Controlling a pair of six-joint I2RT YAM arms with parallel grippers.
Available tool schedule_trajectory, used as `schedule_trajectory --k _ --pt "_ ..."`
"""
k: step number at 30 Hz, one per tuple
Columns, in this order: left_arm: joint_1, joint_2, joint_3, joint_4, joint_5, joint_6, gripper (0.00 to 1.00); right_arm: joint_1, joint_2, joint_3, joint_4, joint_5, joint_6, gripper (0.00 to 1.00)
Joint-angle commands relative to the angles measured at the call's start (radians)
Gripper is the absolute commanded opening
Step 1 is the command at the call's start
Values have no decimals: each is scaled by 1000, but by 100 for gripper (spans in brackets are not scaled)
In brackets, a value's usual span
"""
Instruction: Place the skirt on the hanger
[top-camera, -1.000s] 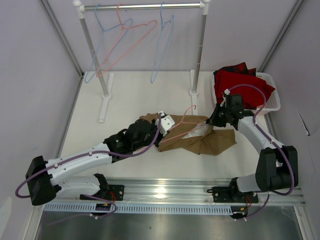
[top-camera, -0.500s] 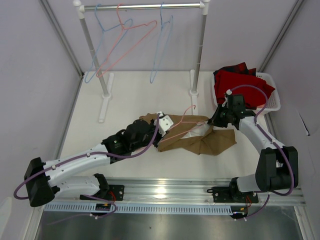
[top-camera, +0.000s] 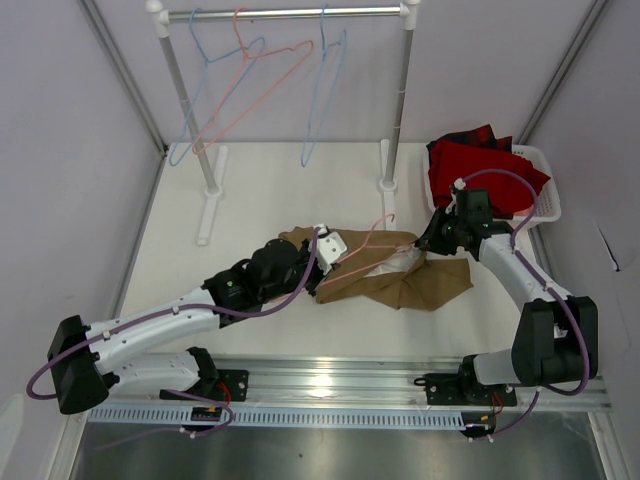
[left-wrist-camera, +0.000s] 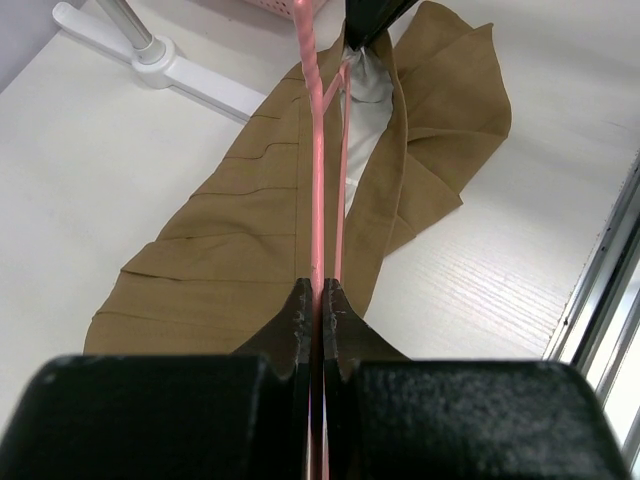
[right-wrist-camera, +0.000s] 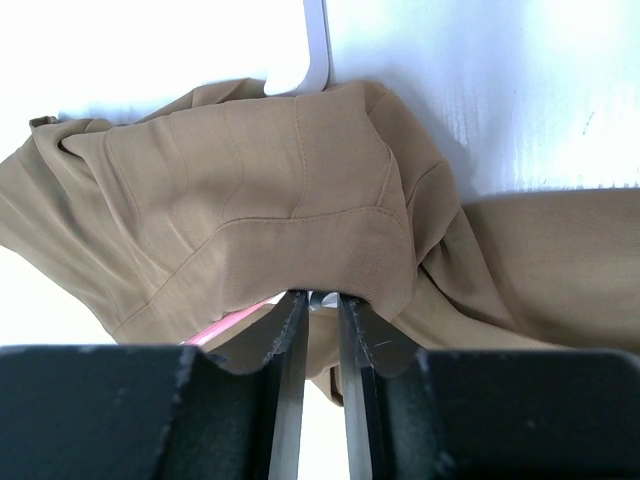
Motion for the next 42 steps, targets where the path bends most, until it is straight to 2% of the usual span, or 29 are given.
schedule_trajectory --k 1,27,37,42 --pt "-5 -10 3 59 16 9 0 -4 -39 37 -6 26 -16 24" --pt "-5 27 26 105 49 -13 0 20 -8 40 26 29 -13 24" --pt "-5 25 26 125 82 -18 0 22 -8 54 20 30 -16 26" --pt "-5 24 19 131 85 -22 0 22 -19 52 23 35 -15 31"
